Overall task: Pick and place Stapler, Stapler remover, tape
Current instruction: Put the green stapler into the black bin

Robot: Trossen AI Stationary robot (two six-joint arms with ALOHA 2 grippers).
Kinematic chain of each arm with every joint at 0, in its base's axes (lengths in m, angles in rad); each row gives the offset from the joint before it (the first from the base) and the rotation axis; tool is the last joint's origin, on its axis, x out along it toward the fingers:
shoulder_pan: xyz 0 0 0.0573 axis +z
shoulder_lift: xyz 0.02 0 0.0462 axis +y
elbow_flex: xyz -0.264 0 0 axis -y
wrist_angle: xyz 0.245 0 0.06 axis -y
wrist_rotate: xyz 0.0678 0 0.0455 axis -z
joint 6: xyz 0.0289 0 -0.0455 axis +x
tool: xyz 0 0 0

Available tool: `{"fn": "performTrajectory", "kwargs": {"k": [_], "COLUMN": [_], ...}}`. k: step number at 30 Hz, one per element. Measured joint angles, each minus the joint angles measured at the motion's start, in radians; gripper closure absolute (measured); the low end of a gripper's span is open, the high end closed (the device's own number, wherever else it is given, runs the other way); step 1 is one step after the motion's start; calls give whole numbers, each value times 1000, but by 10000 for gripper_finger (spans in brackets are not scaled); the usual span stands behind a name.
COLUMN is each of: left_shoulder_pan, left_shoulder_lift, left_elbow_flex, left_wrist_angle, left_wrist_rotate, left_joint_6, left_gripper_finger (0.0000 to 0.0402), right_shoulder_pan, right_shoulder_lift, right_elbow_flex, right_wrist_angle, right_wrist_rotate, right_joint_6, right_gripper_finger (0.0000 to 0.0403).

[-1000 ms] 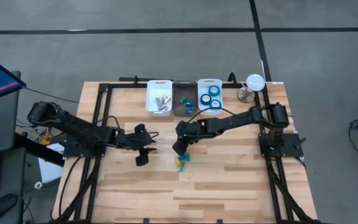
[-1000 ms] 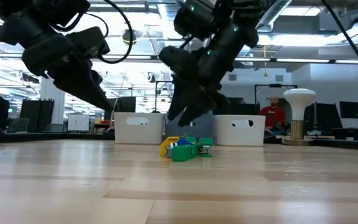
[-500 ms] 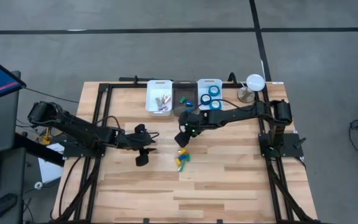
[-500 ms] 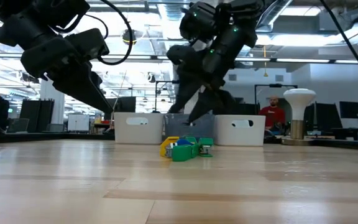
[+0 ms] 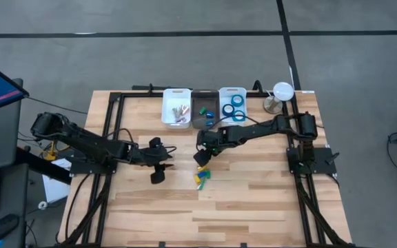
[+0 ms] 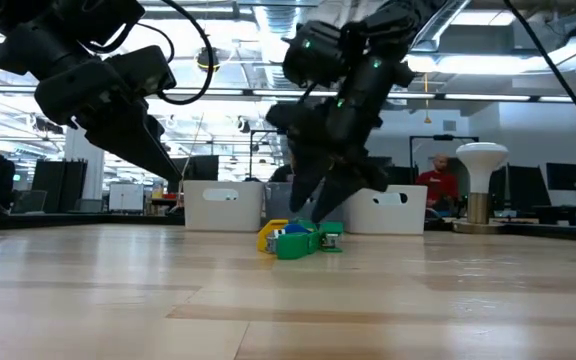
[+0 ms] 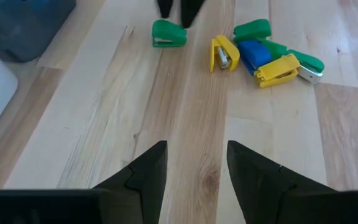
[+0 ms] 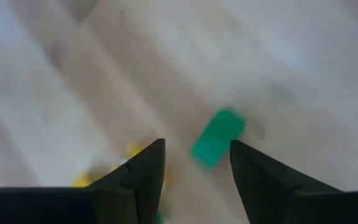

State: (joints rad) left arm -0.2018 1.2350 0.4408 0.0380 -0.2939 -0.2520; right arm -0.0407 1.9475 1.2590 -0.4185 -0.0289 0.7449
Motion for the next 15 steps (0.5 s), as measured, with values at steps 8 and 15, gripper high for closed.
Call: {"fn": "performTrajectory", "kwargs": {"k": [8, 15], "left_shoulder_pan": [-2, -2], "left_shoulder_lift": [0, 0], "left_elbow_flex": [0, 0], "left_wrist_angle": [1, 3], "left_wrist_rotate": [0, 0], "left_joint_6": [0, 0], "left_gripper_finger": [243, 243], "right_shoulder_pan": [-1, -8], "right_shoulder_lift": [45, 85], "right_elbow_flex": [-4, 3], "right_wrist_angle": [34, 59], "right_wrist_rotate": [30, 30], "right_joint_6": [17, 33], "right_gripper_finger": [229, 235]}}
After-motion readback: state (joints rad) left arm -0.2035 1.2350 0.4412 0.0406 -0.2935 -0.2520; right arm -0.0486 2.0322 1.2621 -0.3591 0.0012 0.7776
